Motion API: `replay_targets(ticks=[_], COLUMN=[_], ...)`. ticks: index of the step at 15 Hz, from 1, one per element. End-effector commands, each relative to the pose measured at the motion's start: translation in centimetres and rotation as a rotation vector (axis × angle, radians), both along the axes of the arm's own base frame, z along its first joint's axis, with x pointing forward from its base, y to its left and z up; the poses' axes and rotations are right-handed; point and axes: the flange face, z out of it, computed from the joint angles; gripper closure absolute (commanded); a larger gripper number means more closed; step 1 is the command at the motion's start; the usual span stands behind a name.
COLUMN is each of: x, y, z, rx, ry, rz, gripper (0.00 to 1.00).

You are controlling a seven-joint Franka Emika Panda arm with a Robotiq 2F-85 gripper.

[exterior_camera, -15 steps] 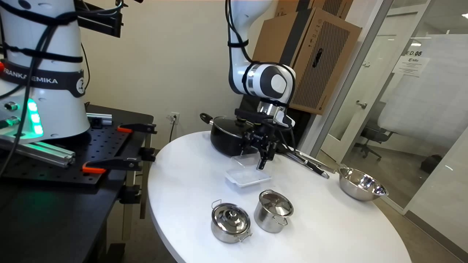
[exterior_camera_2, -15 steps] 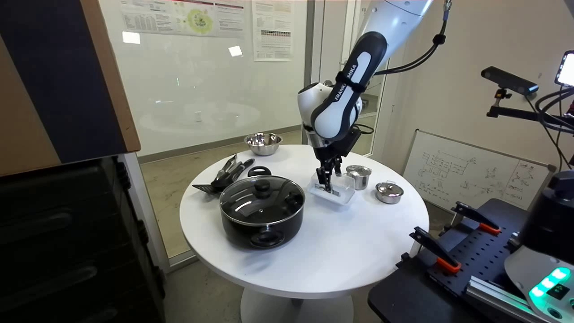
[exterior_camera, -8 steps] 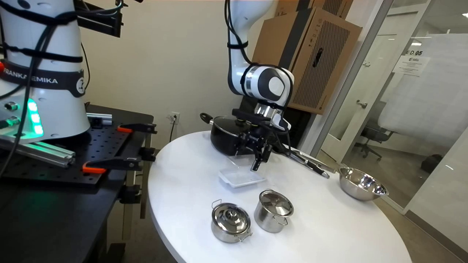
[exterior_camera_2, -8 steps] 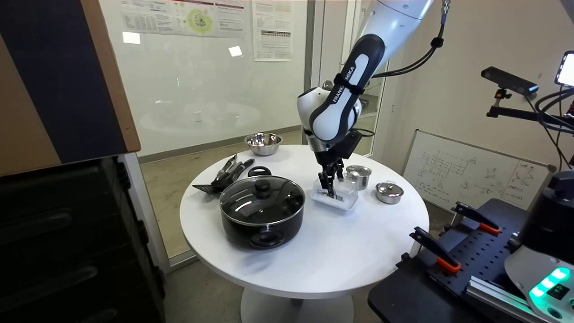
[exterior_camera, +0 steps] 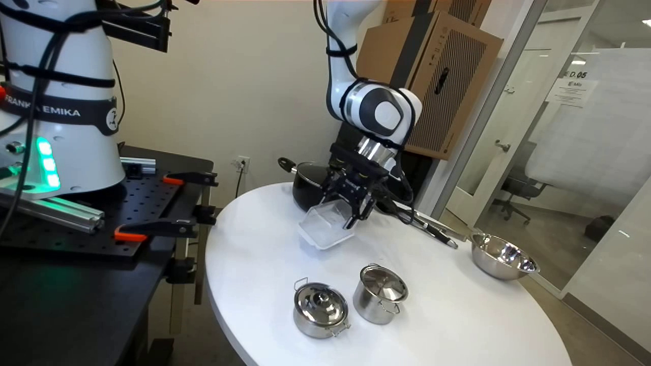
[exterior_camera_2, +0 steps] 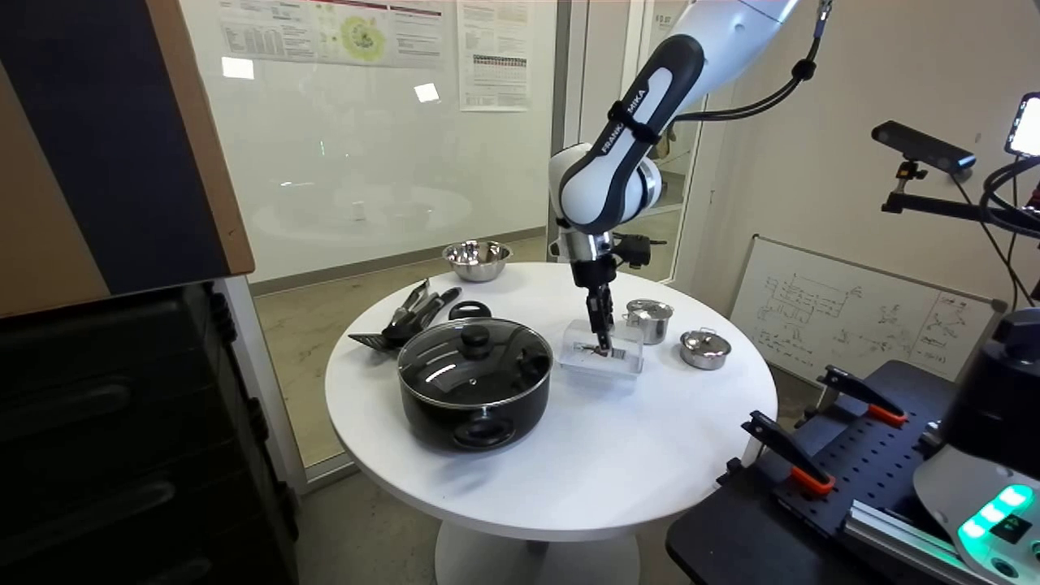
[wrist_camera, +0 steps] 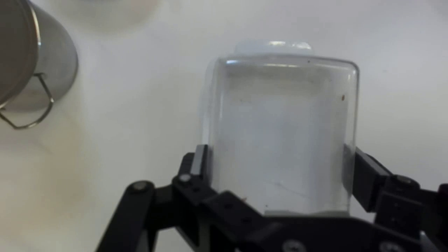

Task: Shake the transparent object.

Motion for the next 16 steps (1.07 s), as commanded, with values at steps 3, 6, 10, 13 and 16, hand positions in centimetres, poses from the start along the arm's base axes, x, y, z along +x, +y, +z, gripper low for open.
replay_targets(ticks=[3, 6, 10, 13, 16], x=[0.2, 0.5, 0.3, 0.8, 0.9], y=[-2.7, -3.0, -1.9, -0.8, 0.1], z=[3.9, 4.6, 3.3, 2.7, 1.9], rx=[0.011, -0.033, -0.099, -0.149, -0.202], ry=[-0.047, -0.138, -0.141, -0.275, -0.33], rz=[-0.015, -0.055, -0.043, -0.109, -0.149], gripper=[0.35, 0.35, 0.35, 0.35, 0.35])
